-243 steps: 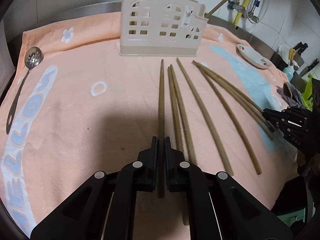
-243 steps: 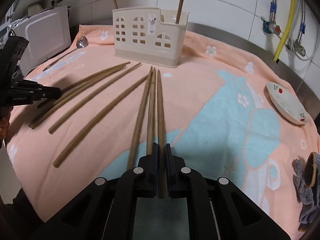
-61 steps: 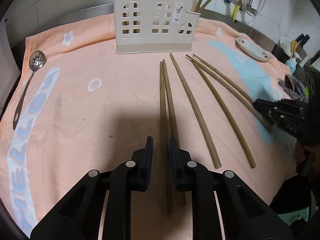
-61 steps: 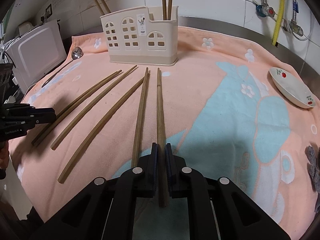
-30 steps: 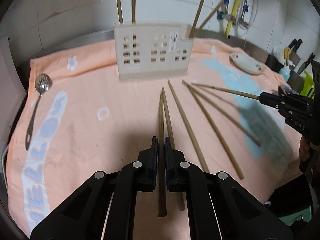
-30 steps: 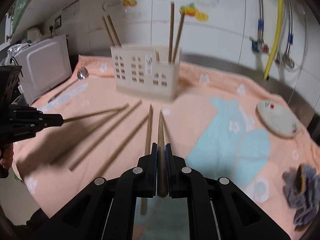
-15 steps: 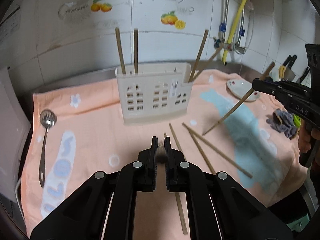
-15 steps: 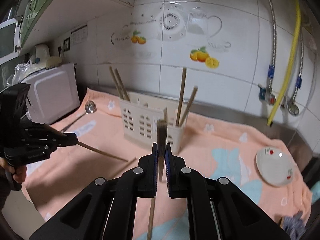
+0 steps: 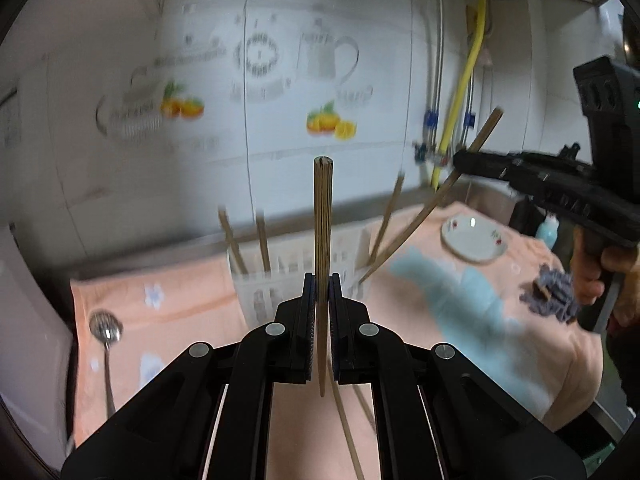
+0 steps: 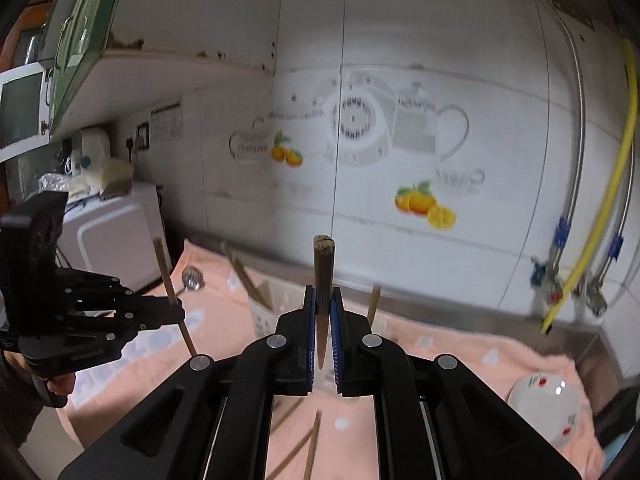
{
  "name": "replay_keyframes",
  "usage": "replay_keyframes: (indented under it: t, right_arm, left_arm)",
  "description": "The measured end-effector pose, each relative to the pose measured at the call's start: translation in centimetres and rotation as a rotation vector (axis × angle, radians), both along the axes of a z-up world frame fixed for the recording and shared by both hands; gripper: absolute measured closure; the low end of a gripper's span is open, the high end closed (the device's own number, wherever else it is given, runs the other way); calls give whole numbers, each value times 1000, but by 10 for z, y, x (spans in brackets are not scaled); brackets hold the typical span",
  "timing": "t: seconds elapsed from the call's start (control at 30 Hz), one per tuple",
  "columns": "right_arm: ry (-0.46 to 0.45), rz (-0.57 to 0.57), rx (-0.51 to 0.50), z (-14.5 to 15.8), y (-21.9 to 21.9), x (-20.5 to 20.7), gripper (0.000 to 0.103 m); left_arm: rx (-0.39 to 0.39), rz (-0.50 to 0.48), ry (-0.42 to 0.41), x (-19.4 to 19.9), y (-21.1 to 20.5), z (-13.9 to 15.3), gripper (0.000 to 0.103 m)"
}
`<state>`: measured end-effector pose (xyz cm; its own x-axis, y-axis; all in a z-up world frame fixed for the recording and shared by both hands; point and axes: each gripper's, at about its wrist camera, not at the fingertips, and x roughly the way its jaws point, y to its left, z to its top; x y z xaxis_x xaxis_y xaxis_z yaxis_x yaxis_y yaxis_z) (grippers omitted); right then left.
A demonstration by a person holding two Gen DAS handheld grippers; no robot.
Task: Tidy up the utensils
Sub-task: 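Raise both held chopsticks upright and lower them into the cream holder, then open both tools to release the chopsticks and pull back from the holder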
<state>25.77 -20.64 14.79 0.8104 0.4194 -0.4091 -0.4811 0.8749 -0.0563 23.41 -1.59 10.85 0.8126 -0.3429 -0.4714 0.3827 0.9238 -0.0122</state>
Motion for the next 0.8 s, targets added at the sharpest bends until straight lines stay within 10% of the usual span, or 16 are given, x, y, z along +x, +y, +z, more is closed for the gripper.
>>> replay_keyframes:
  t: [0.4, 0.8]
  right_arm:
    - [-28, -29, -19, 12, 6, 28, 96]
    - [45, -31, -54, -21, 9, 55, 96]
  left_arm:
    - [19, 56, -185, 36, -20, 63, 98]
    - [9, 136, -95, 102, -6, 27, 98]
